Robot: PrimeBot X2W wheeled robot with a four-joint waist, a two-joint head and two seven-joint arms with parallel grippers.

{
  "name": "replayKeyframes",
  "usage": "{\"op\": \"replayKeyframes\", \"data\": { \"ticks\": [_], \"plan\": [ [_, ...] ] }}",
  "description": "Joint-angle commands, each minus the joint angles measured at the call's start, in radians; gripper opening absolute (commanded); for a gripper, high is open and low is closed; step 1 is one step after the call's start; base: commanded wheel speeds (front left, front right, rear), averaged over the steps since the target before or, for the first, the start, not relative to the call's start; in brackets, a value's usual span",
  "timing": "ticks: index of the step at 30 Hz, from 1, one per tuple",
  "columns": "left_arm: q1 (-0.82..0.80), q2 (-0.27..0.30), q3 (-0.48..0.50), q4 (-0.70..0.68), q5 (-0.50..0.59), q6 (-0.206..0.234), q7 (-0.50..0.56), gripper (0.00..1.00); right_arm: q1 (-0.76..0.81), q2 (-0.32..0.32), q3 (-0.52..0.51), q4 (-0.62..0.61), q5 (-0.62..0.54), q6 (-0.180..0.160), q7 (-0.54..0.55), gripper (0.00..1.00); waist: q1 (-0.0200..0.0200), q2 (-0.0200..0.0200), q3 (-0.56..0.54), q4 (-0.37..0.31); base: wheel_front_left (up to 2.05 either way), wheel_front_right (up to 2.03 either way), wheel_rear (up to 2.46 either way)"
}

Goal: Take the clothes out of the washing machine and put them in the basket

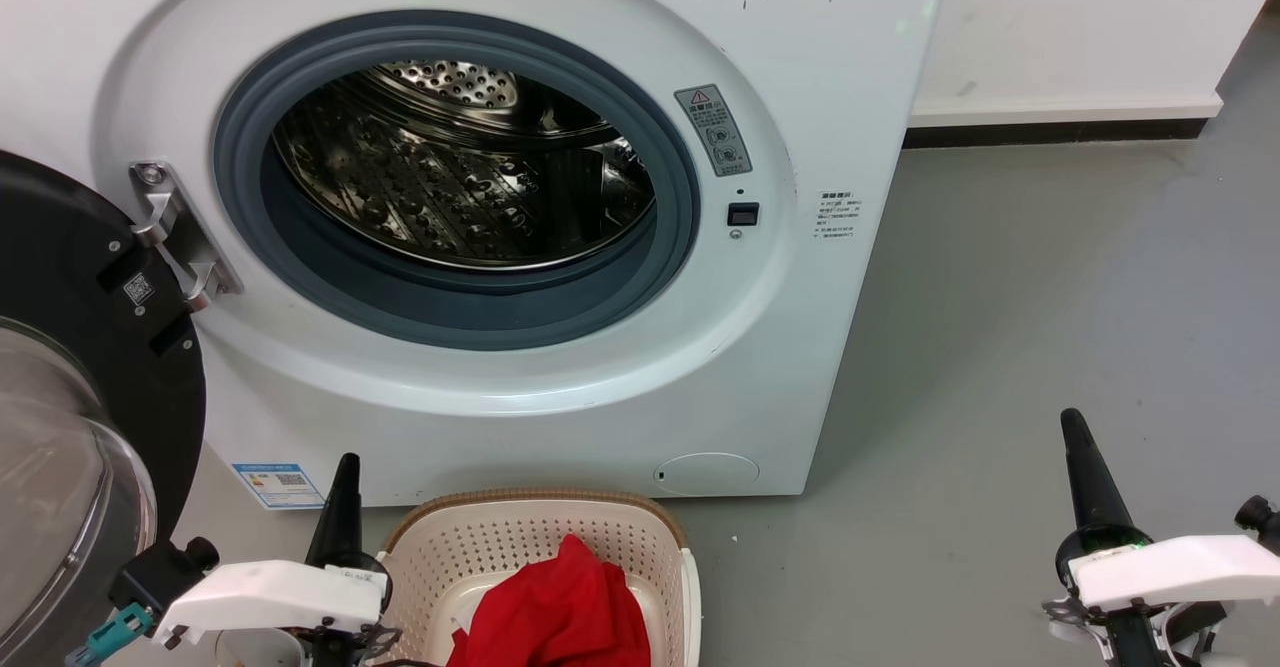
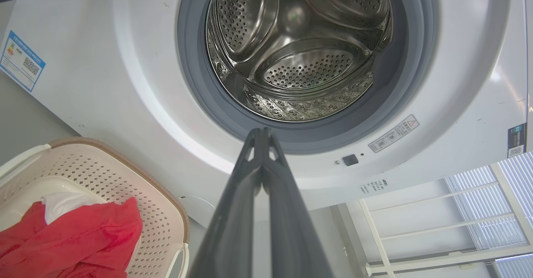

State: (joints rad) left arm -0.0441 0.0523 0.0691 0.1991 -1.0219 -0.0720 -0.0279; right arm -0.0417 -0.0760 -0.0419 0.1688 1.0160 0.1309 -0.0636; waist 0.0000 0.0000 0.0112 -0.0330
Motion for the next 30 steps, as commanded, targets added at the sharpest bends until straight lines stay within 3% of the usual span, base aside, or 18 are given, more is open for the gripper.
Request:
{"op": "replayKeyframes", "data": {
  "ticks": [1, 4, 30],
  "plan": [
    [-0.021, 0.001, 0.005, -0.005, -0.027, -0.009, 0.008, 0.0, -0.029, -0.007, -0.003, -0.003, 0.03, 0.0, 0.006, 0.0, 0.0, 0.0, 0.0, 0.001, 0.0, 0.0, 0.0],
    [-0.028, 0.0, 0.01, 0.002, -0.094, -0.016, 0.024, 0.0, -0.034, -0.007, -0.006, 0.007, 0.102, 0.0, 0.022, 0.0, 0.0, 0.0, -0.001, 0.004, 0.0, 0.0, 0.0],
    [-0.051, -0.001, 0.028, 0.024, -0.34, -0.037, 0.084, 0.0, -0.05, -0.005, -0.021, 0.041, 0.362, 0.0, 0.085, 0.0, 0.0, 0.0, -0.004, 0.016, 0.0, 0.0, 0.0]
  ]
}}
